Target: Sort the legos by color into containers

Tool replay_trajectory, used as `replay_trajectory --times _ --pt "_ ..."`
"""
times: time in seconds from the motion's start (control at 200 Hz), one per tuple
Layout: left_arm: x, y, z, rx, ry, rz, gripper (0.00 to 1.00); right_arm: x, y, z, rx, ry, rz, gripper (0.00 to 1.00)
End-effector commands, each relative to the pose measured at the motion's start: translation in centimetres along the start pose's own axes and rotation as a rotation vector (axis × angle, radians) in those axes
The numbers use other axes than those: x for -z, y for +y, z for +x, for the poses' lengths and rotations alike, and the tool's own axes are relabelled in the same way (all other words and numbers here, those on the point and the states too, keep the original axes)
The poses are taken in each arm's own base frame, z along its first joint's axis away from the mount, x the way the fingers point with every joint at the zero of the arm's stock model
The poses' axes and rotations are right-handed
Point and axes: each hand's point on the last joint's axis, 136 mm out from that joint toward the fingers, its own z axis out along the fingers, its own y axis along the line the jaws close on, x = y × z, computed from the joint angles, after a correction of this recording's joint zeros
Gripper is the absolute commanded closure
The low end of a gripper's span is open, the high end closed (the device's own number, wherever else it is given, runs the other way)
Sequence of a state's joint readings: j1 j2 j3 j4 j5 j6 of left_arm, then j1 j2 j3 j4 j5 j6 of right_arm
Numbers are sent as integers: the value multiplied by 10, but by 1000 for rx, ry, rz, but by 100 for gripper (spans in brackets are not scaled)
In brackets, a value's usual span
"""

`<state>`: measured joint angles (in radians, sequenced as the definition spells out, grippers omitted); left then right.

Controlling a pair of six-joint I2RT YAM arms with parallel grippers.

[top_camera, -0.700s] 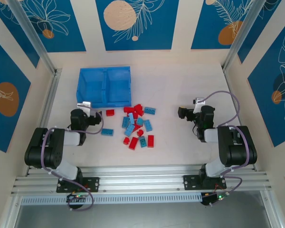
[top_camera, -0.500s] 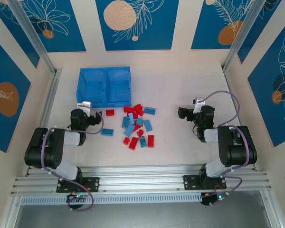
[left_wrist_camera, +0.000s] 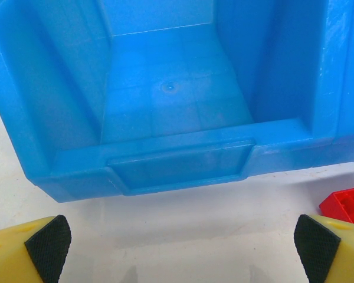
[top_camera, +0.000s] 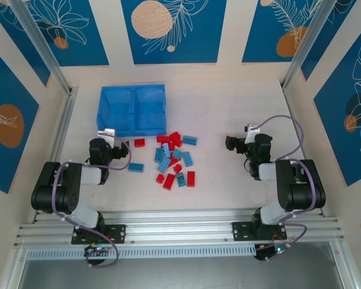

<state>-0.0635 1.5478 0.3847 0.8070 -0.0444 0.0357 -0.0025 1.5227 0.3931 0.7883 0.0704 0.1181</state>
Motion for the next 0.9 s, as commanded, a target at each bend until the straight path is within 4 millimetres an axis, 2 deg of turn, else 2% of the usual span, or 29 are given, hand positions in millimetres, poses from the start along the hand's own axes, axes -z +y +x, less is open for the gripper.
replay_trajectory --times 0.0,0.12,0.205,0.305,0.38,0.485,0.575,0.66,0.725,0.83,0.895 --pt "0 -4 -18 -16 -52 20 0 11 7 -35 27 -54 -10 1" --pt "-1 -4 -19 -16 -53 19 0 43 9 -65 -157 46 86 1" --pt "-1 -4 -19 -15 -53 20 0 73 16 -69 -335 137 172 2" --pt "-1 -4 -19 -15 -53 19 0 103 47 -66 -478 271 157 3" --pt "-1 -3 -18 -14 -49 18 0 115 76 -63 -525 371 106 3" --pt "0 -3 -18 -15 -54 19 0 115 126 -56 -512 526 -41 3" --pt "1 1 -22 -8 -40 -6 0 112 162 -51 -453 635 -139 2" --pt "8 5 -39 4 3 -22 0 105 195 -45 -382 733 -242 2" --pt "24 1 -54 17 -8 3 0 98 206 -36 -341 793 -269 1" --pt "47 8 -69 201 83 -47 0 86 219 -29 -321 867 -292 0" --pt "60 -1 -74 274 132 -40 0 77 226 -27 -262 873 -319 0"
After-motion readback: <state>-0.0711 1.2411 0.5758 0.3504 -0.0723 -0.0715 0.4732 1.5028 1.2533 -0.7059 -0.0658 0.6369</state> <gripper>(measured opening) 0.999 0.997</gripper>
